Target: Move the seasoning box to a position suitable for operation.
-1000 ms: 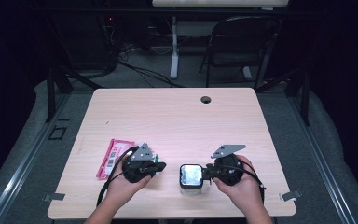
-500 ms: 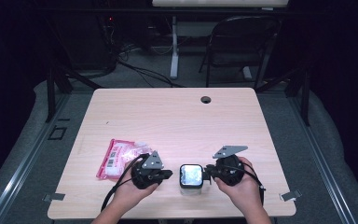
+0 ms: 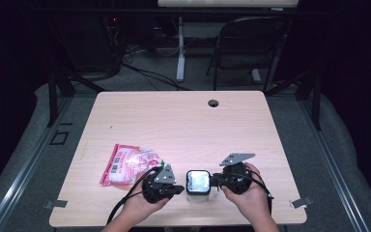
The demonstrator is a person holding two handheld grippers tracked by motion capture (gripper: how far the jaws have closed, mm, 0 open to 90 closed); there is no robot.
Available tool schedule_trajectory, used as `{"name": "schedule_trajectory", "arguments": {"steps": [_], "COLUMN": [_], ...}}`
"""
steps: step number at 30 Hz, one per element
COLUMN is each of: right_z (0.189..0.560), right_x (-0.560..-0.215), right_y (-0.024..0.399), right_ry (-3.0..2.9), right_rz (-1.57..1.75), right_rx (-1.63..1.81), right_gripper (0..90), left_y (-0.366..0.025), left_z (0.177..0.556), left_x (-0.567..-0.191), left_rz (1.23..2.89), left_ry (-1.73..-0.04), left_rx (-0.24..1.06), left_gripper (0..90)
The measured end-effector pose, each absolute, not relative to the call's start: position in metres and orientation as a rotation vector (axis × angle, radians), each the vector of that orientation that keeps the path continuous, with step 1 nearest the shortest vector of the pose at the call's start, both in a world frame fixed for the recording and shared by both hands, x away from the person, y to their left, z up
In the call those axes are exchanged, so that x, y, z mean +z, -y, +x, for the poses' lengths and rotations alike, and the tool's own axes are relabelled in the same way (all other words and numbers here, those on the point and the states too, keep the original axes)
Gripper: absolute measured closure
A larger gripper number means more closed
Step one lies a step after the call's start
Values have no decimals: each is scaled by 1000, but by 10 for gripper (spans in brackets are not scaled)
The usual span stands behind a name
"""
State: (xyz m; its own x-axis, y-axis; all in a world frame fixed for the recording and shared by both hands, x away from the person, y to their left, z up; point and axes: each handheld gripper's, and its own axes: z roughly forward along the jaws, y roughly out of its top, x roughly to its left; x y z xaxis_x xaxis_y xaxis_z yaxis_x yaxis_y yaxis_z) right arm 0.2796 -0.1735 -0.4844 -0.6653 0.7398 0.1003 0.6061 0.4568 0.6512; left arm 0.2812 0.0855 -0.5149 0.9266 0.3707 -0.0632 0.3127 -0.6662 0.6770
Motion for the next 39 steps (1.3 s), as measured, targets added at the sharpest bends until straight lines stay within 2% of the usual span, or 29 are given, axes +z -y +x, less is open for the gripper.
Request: {"name": "schedule_trajectory", "arguments": {"steps": [32, 39], "right_z": [279, 275], "right_x": [-487, -484], "right_y": [178, 174], "right_ry": [-2490, -2497], "right_rz": [1219, 1184], "right_rx": [1043, 1038], "right_gripper": [839, 765], "left_y": [-84, -83], "left_z": [281, 281], "left_x": [-514, -511], "left_rz": [2292, 2287], "left_ry": [-486, -485], "left_rx": [77, 83], "left_gripper": [900, 900]}}
